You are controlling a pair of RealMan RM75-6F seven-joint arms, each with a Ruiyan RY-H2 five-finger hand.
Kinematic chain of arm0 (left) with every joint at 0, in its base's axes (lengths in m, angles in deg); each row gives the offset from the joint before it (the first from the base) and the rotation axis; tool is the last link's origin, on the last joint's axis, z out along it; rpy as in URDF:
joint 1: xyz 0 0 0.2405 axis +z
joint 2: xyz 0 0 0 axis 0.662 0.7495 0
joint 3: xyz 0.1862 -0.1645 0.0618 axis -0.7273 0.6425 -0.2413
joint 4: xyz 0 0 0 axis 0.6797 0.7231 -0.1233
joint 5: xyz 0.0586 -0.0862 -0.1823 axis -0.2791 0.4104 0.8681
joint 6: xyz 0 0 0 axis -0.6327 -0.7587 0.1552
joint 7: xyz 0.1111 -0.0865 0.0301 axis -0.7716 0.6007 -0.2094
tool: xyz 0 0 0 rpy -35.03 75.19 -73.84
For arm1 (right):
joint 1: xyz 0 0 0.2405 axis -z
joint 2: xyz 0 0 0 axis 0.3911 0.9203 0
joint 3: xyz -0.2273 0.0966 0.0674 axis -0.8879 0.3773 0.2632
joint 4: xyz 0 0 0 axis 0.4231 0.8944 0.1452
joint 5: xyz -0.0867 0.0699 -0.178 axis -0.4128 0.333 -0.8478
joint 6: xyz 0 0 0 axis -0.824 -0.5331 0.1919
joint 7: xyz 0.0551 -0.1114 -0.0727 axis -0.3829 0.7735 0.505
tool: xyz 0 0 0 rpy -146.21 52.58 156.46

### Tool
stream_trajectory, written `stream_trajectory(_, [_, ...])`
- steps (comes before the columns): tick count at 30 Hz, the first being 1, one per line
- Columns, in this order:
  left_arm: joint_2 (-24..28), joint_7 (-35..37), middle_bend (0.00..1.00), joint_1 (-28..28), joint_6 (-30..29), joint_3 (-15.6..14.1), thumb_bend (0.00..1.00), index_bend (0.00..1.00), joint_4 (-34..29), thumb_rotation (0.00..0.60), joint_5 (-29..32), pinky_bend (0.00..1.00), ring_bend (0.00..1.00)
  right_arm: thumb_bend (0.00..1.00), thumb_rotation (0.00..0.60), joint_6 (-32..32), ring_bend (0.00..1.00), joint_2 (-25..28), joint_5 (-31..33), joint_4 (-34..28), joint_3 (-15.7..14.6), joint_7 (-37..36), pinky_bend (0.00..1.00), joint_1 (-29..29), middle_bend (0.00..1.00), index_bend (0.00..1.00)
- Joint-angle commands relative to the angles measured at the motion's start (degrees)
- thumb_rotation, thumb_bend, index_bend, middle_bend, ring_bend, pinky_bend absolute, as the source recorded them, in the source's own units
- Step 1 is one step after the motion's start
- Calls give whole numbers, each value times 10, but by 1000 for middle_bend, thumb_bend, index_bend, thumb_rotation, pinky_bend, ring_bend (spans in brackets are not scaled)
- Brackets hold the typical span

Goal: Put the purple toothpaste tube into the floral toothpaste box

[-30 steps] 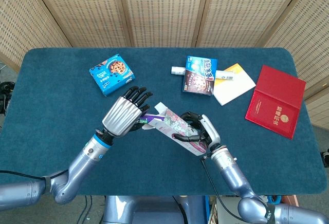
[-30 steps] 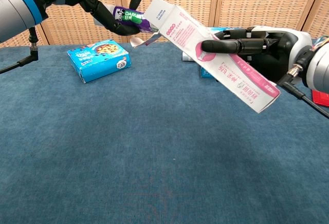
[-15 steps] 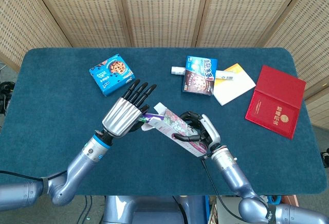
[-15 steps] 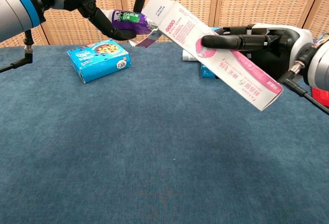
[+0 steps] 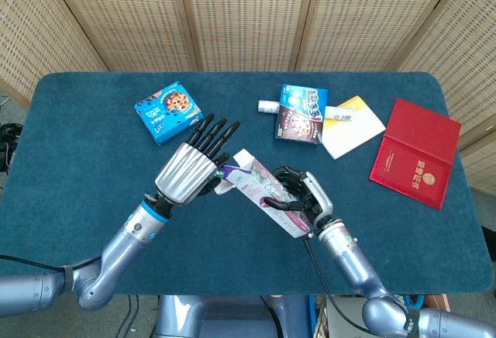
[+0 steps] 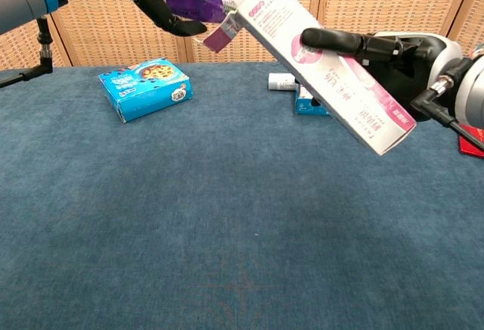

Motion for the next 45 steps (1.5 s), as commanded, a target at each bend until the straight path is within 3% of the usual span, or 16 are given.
stream_trajectory(1, [9,-17,0,-5,5,1,247,0,-8,600,7,0,0,118,600,12,360,4,-11,1,5,-23,510,7,480,569])
stream_trajectory(13, [12,-64,0,-21,9,-6,227,0,-17,600,15,0,0,119,600,31,360,7,-42,4,8,-92,510,19,480,569])
stream_trajectory(27, [16,-9,0,-5,-48,5,227,0,-34,600,-26,0,0,119,600,38,360,6,-96,33,6,-182,510,37,481,569])
stream_trajectory(35, [75,15,0,21,-59,5,226,0,-73,600,-24,0,0,118,600,16,360,15,-137,67,-3,-241,510,60,481,569])
stream_trajectory(45, [150,69,0,89,-90,-35,227,0,-85,600,-36,0,0,118,600,-46,360,33,-215,111,-17,-350,510,91,481,569])
